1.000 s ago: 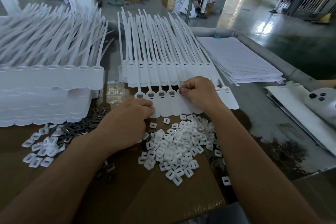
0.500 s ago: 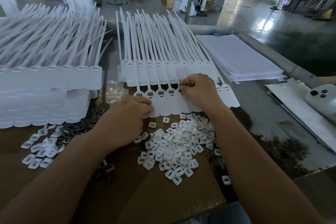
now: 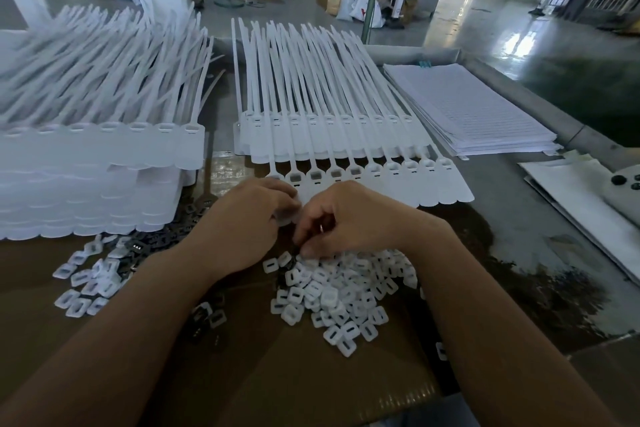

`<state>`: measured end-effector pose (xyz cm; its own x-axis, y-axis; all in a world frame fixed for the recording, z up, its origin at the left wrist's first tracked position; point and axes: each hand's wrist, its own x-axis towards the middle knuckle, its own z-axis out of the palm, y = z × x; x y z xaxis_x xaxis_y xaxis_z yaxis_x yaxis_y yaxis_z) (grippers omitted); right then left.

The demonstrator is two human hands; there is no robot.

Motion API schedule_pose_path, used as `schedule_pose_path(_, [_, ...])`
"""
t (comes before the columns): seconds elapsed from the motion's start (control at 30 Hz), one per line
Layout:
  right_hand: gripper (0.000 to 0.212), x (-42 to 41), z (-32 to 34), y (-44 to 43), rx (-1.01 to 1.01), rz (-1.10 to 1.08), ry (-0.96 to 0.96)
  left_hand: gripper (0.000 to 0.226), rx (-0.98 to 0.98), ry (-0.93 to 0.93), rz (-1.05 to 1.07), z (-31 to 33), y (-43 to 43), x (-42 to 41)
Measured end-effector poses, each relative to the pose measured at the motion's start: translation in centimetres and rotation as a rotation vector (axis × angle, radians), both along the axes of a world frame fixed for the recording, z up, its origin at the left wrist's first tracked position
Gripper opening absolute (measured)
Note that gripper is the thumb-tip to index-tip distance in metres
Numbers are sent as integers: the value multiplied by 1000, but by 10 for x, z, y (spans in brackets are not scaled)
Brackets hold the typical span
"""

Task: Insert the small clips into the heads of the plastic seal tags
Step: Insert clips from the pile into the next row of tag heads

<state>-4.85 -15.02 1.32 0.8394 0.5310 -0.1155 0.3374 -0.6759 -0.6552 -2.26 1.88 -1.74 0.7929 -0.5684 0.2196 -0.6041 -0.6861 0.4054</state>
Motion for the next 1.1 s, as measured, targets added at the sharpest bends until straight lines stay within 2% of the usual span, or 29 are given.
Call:
schedule_pose_path(0.27, [19,-6,10,-15,-7,14,143,46,0,-4,14,-1,-2,-1])
schedule_pose_path(0.4, [10,-6,8,-10,6,-22,56,43,0,-8,11,0,-2,-3])
schedule_pose_path(0.57, [22,-6,4,0,-63,42,-64,37,-19,0,-9,0,-2,-5])
schedule_pose_path(0.77, [16,-7,6,5,-127,77,-80,42,-13,-12,-6,0,-2,-4])
schedule_pose_path(1.1, [16,-9,6,9,-203,76,-74,36,-36,4,-26,5,-4,-7])
